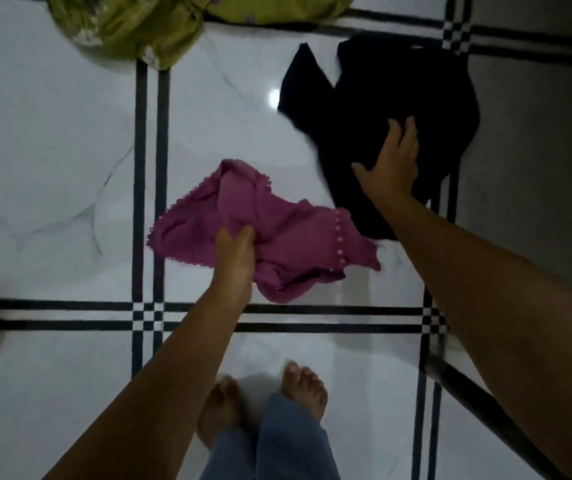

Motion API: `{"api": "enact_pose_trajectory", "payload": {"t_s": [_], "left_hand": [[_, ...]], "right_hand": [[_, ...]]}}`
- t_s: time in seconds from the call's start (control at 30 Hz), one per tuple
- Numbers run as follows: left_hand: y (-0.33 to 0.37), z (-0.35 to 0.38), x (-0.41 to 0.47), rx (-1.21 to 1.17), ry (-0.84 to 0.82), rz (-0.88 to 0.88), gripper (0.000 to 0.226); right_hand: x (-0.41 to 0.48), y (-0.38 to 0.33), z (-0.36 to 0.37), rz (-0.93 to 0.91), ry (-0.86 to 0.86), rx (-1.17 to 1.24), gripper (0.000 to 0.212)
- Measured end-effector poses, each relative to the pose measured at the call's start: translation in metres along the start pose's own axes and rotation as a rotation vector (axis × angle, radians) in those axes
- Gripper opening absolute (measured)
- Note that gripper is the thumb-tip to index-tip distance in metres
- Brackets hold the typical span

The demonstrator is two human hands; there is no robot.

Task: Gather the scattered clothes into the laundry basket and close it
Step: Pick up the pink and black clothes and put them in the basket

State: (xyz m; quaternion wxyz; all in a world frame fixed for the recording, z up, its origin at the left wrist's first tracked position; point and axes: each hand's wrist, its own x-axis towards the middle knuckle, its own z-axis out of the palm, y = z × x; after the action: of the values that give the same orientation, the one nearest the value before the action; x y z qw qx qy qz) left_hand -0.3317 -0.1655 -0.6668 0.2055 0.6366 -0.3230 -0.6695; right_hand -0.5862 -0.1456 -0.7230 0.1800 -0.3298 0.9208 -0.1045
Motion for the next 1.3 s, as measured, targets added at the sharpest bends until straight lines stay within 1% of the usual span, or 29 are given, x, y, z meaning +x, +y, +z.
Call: {"api": "enact_pose_trajectory", "payload": {"t_s": [0.1, 0.13, 0.17, 0.2, 0.23, 0.27, 0.33, 0.37, 0.4, 0.43, 0.5, 0.53, 0.6, 0.63, 0.67, 0.7, 0.77, 0.8, 0.87, 0.9, 0.93, 1.0, 1.07, 1.1, 1.13, 1.2, 1.23, 1.3], "left_hand": [[-0.001, 0.005, 0.024, 0.012, 0.018, 0.042, 0.016], [-0.002, 0.004, 0.03, -0.009, 0.007, 0.029, 0.014], [-0.003, 0.003, 0.036, -0.04, -0.014, 0.004, 0.018], [-0.002, 0.003, 0.04, -0.074, -0.036, -0.031, 0.03], [-0.001, 0.001, 0.041, -0.102, -0.058, -0.074, 0.044], [0.002, 0.001, 0.038, -0.103, -0.067, -0.107, 0.055], [0.011, 0.001, 0.022, -0.072, -0.025, -0.152, 0.061], [0.017, 0.002, 0.011, -0.037, 0.002, -0.174, 0.059], [0.023, 0.002, 0.0, 0.018, 0.031, -0.182, 0.053], [0.033, 0.003, -0.012, 0.102, 0.056, -0.171, 0.044], [0.059, 0.004, -0.039, 0.255, 0.069, -0.139, 0.018], [0.079, 0.005, -0.053, 0.312, 0.067, -0.127, 0.015], [0.125, 0.006, -0.09, 0.391, 0.043, -0.092, 0.02], [0.154, 0.008, -0.11, 0.436, 0.038, -0.054, 0.028], [0.189, 0.011, -0.132, 0.483, 0.031, -0.029, 0.034], [0.226, 0.014, -0.156, 0.521, 0.023, 0.004, 0.035], [0.296, 0.025, -0.197, 0.555, -0.021, 0.079, 0.039], [0.345, 0.031, -0.225, 0.561, -0.033, 0.126, 0.038], [0.433, 0.04, -0.269, 0.602, -0.055, 0.226, 0.032], [0.465, 0.045, -0.284, 0.612, -0.064, 0.26, 0.031], [0.497, 0.048, -0.293, 0.604, -0.07, 0.295, 0.032], [0.562, 0.055, -0.304, 0.567, -0.075, 0.366, 0.043], [0.612, 0.063, -0.3, 0.522, -0.093, 0.402, 0.051], [0.637, 0.069, -0.295, 0.495, -0.099, 0.405, 0.05], [0.662, 0.075, -0.285, 0.461, -0.098, 0.425, 0.044], [0.708, 0.09, -0.266, 0.41, -0.083, 0.453, 0.023], [0.733, 0.101, -0.249, 0.373, -0.066, 0.446, 0.02], [0.773, 0.12, -0.223, 0.296, -0.057, 0.413, 0.029]], "right_hand": [[0.042, 0.005, 0.005, 0.098, -0.241, 0.17, 0.132], [0.047, 0.007, 0.01, 0.103, -0.306, 0.144, 0.139], [0.046, 0.009, 0.017, 0.097, -0.343, 0.089, 0.138], [0.042, 0.01, 0.021, 0.083, -0.361, 0.037, 0.128], [0.033, 0.012, 0.026, 0.069, -0.37, 0.017, 0.11], [0.022, 0.014, 0.028, 0.054, -0.368, 0.047, 0.086], [-0.006, 0.016, 0.023, 0.061, -0.343, 0.183, 0.043], [-0.024, 0.014, 0.014, 0.093, -0.335, 0.264, 0.03], [-0.041, 0.009, 0.004, 0.138, -0.309, 0.362, 0.024], [-0.057, 0.002, -0.01, 0.192, -0.259, 0.475, 0.02], [-0.085, -0.013, -0.047, 0.259, -0.111, 0.685, 0.015], [-0.093, -0.025, -0.075, 0.262, -0.044, 0.756, 0.015], [-0.111, -0.052, -0.14, 0.254, 0.018, 0.85, 0.011], [-0.116, -0.066, -0.178, 0.241, 0.026, 0.873, 0.009], [-0.12, -0.082, -0.221, 0.225, 0.024, 0.877, 0.014], [-0.124, -0.099, -0.263, 0.207, 0.019, 0.873, 0.018], [-0.126, -0.129, -0.337, 0.144, 0.023, 0.897, 0.012], [-0.123, -0.153, -0.388, 0.112, 0.009, 0.919, 0.01], [-0.112, -0.199, -0.485, 0.032, -0.026, 0.898, 0.021], [-0.107, -0.213, -0.515, -0.03, -0.051, 0.874, 0.026], [-0.098, -0.23, -0.547, -0.085, -0.09, 0.858, 0.028], [-0.076, -0.263, -0.607, -0.125, -0.155, 0.853, 0.028], [-0.047, -0.287, -0.645, -0.159, -0.208, 0.872, 0.034], [-0.032, -0.3, -0.662, -0.167, -0.21, 0.88, 0.04], [-0.013, -0.316, -0.677, -0.184, -0.197, 0.9, 0.045], [0.021, -0.347, -0.698, -0.194, -0.191, 0.941, 0.048], [0.046, -0.363, -0.706, -0.189, -0.2, 0.944, 0.048], [0.079, -0.391, -0.722, -0.188, -0.243, 0.956, 0.049]]}}
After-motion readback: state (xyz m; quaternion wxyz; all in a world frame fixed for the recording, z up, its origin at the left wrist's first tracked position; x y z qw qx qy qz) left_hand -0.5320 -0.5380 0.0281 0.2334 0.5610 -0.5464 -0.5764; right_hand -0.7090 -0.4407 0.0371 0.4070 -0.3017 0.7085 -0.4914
